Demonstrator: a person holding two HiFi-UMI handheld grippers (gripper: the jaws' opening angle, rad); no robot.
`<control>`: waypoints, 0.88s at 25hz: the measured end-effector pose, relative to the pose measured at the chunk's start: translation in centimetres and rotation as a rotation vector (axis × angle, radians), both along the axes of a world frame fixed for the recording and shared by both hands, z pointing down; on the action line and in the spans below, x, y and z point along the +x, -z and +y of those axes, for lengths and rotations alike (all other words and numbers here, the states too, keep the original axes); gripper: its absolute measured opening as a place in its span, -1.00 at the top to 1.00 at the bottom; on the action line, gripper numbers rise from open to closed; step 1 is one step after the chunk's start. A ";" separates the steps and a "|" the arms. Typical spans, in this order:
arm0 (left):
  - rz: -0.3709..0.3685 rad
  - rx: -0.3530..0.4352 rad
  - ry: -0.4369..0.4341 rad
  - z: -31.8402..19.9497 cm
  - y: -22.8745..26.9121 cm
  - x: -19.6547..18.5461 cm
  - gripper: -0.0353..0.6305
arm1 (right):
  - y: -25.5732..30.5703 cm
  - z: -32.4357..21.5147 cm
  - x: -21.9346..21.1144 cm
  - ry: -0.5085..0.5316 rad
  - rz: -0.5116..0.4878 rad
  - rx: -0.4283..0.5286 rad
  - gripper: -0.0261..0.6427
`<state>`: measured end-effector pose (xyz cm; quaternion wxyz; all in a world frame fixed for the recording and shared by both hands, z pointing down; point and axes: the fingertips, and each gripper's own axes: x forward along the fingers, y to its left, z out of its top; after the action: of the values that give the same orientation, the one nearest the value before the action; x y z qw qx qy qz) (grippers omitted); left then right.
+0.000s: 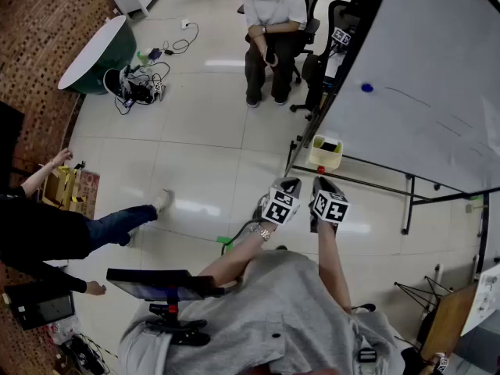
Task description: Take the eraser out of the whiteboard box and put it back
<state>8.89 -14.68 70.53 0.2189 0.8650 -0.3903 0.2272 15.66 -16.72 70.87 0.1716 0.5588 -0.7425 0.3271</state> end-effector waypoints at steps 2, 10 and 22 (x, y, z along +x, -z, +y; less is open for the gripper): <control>0.009 0.009 0.016 -2.9 0.8 -1.8 0.88 | 0.9 -3.0 0.3 -0.034 0.024 0.022 0.67; 0.008 0.004 -0.012 -10.4 1.4 -4.5 0.88 | 0.2 -11.0 1.9 -0.138 0.096 -0.012 0.36; 0.009 -0.001 -0.055 -13.7 1.8 -1.2 0.88 | -3.8 -14.7 4.0 -0.090 0.149 -0.117 0.18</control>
<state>7.72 -28.42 68.73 0.2148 0.8762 -0.3654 0.2294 19.69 -31.46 74.65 0.2440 0.6034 -0.6815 0.3347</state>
